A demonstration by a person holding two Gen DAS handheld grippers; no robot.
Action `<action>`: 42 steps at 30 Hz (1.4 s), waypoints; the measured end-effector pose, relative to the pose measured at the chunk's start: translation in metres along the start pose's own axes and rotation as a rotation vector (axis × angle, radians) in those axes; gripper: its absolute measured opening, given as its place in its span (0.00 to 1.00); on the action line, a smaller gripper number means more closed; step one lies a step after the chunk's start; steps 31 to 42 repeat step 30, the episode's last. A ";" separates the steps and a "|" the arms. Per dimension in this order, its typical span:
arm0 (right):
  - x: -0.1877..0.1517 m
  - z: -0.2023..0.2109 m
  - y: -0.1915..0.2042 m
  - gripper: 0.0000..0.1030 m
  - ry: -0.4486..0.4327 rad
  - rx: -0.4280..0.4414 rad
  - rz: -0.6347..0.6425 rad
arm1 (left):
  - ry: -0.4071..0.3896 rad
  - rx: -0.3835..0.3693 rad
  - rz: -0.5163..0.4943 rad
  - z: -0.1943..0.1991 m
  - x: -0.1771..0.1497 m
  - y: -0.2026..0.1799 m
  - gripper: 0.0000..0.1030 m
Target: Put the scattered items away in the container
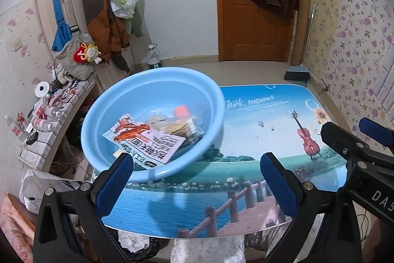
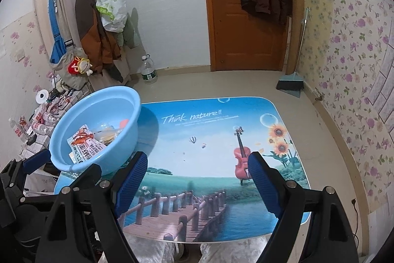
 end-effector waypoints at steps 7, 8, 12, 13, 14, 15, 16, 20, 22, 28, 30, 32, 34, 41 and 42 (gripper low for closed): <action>-0.004 0.005 -0.013 0.83 -0.002 -0.009 -0.020 | -0.002 -0.013 -0.021 0.003 0.001 -0.013 1.00; -0.004 0.005 -0.013 0.83 -0.002 -0.011 -0.022 | -0.002 -0.014 -0.023 0.003 0.001 -0.015 1.00; -0.004 0.006 -0.015 0.83 -0.003 -0.013 -0.029 | -0.003 -0.020 -0.027 0.005 0.001 -0.018 1.00; -0.004 0.007 -0.015 0.83 -0.004 -0.012 -0.028 | -0.005 -0.017 -0.028 0.006 0.001 -0.018 1.00; -0.004 0.007 -0.015 0.83 -0.005 -0.013 -0.027 | -0.006 -0.018 -0.027 0.006 0.001 -0.018 1.00; -0.004 0.007 -0.014 0.83 -0.005 -0.013 -0.026 | -0.007 -0.019 -0.026 0.006 0.001 -0.018 1.00; -0.004 0.007 -0.014 0.83 -0.004 -0.013 -0.027 | -0.007 -0.019 -0.024 0.006 0.001 -0.017 1.00; -0.005 0.006 -0.013 0.83 -0.001 -0.013 -0.027 | -0.001 -0.017 -0.021 0.005 0.001 -0.017 1.00; -0.006 0.005 -0.013 0.83 0.001 -0.014 -0.028 | 0.001 -0.017 -0.018 0.005 0.000 -0.017 1.00; -0.007 0.005 -0.012 0.83 0.001 -0.014 -0.025 | -0.011 -0.014 -0.024 0.006 -0.001 -0.020 1.00; -0.007 0.005 -0.012 0.83 0.003 -0.014 -0.026 | -0.014 -0.013 -0.024 0.006 -0.001 -0.019 1.00; -0.007 0.005 -0.012 0.83 0.003 -0.014 -0.026 | -0.014 -0.013 -0.024 0.006 -0.001 -0.019 1.00; -0.007 0.005 -0.012 0.83 0.003 -0.014 -0.026 | -0.014 -0.013 -0.024 0.006 -0.001 -0.019 1.00; -0.007 0.005 -0.012 0.83 0.003 -0.014 -0.026 | -0.014 -0.013 -0.024 0.006 -0.001 -0.019 1.00; -0.007 0.005 -0.012 0.83 0.003 -0.014 -0.026 | -0.014 -0.013 -0.024 0.006 -0.001 -0.019 1.00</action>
Point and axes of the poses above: each gripper's, at about its wrist camera, not at the fingertips, and z roughly against the way its jaws point, y to its left, x to its top, the point moved 6 cm from there along -z, roughly the way its jaws point, and after that the axes turned 4 degrees about z, right-handed, at the moved point
